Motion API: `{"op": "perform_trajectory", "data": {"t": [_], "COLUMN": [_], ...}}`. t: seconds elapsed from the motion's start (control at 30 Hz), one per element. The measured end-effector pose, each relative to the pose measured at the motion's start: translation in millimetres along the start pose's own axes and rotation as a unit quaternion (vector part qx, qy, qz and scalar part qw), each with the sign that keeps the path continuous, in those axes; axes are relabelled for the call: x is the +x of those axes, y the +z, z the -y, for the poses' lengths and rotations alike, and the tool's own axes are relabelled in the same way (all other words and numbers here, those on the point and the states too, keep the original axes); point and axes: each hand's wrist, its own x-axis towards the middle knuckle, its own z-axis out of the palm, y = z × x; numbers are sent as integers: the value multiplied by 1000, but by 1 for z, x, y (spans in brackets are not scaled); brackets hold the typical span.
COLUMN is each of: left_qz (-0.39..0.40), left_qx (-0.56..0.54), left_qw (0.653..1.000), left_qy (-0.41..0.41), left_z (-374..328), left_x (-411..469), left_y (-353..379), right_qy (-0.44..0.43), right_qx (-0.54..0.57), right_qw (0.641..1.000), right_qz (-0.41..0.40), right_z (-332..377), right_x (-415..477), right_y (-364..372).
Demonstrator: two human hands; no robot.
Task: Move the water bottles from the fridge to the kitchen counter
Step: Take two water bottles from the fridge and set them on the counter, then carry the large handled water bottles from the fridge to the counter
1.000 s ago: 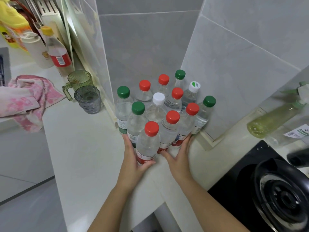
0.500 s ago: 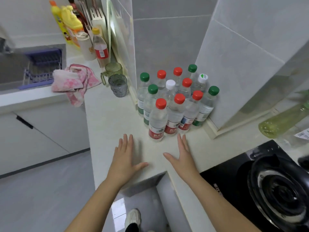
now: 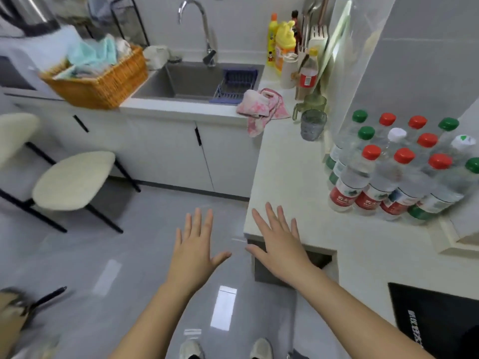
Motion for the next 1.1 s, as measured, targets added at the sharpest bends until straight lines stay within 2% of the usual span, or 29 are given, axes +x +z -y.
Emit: {"op": "perform_trajectory", "data": {"t": [0.27,0.47,0.8,1.1], "left_qz": [-48,-71,-119,-161], "left_qx": [-42,-48,-25,-54], "left_qw": [986,965,920,879], "left_qy": [-156,-248,-373,-445], "left_z": [88,168,312,383], "left_x": [-90,-183,-386,-481], "left_y": [-24,-35,-76,-91], "right_qy": [-133,-232,-400,-488], "right_qx": [-68,-106,-142,-175], "right_qw": [988,965,901,850], "right_qz": [41,60,90,95], "right_z": [108,223,447,564], "right_x": [6,-11,-99,-140], "right_y": [30,70,169,216]}}
